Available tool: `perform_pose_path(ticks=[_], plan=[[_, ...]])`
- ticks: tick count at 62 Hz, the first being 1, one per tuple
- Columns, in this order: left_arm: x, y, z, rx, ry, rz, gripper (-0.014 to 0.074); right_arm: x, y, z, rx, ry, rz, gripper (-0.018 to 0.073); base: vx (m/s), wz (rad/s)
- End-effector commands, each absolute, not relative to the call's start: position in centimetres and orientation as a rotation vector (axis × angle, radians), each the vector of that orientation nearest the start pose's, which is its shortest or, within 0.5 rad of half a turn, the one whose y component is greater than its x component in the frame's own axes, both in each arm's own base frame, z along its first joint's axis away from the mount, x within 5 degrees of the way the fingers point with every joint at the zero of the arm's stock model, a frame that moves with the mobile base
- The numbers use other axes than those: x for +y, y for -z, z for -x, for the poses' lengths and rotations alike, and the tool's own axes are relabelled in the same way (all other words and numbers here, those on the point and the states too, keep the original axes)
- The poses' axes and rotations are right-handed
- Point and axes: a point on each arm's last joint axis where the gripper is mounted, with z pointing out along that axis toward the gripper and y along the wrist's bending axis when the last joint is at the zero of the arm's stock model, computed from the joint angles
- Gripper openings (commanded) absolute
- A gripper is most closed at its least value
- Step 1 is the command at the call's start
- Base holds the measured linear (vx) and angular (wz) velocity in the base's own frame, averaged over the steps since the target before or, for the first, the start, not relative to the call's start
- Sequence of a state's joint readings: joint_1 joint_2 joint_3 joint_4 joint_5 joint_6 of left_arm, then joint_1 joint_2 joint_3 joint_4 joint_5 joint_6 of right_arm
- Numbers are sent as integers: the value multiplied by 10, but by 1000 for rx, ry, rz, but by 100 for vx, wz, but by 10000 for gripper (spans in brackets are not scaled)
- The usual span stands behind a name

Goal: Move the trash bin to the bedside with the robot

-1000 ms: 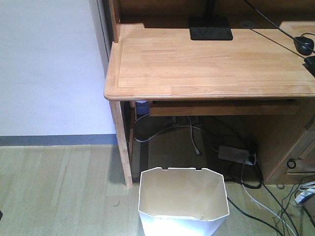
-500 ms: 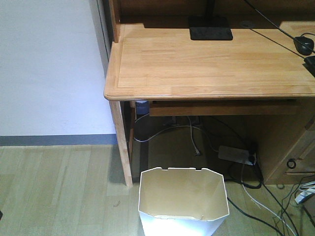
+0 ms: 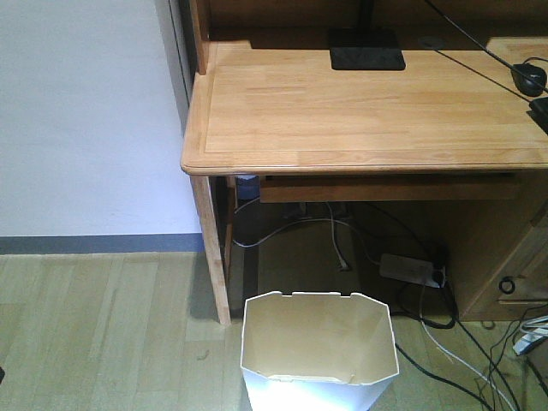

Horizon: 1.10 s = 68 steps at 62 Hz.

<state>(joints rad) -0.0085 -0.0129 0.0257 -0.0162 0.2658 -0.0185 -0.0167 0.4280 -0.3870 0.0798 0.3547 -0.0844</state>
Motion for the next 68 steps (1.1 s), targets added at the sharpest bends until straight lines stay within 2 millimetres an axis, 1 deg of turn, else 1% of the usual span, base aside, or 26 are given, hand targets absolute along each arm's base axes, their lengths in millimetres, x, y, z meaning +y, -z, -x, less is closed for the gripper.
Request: perform_pose_path(ticks=[1,11,27,42,51,56,63,68], plan=[[-1,-182,-56,1699,44,20,-6,1,-294,-105,1821,-19,-1,500,0,0],[-1,-182,-56,1699,44,20,-6,1,-291,-120,1903,-26,-4,500,0,0],[-1,-182,-56,1699,44,20,-6,1,-291,-155,2124,-41,3,500,0,0],[-1,-182,-56,1699,44,20,-6,2,-282,-184,2293,-49,16,500,0,0],[-1,-182,-56,1699,44,20,-6,2,-268,-202,2395,-38,67,500,0,0],[-1,-182,-56,1699,44,20,-6,3,-258,-211,2442,-63,61,500,0,0],[-1,-182,-56,1699,44,20,-6,5,-242,-226,2514,-95,80,500,0,0],[-1,-182,-56,1699,44,20,-6,6,-227,-236,2562,-112,90,500,0,0]])
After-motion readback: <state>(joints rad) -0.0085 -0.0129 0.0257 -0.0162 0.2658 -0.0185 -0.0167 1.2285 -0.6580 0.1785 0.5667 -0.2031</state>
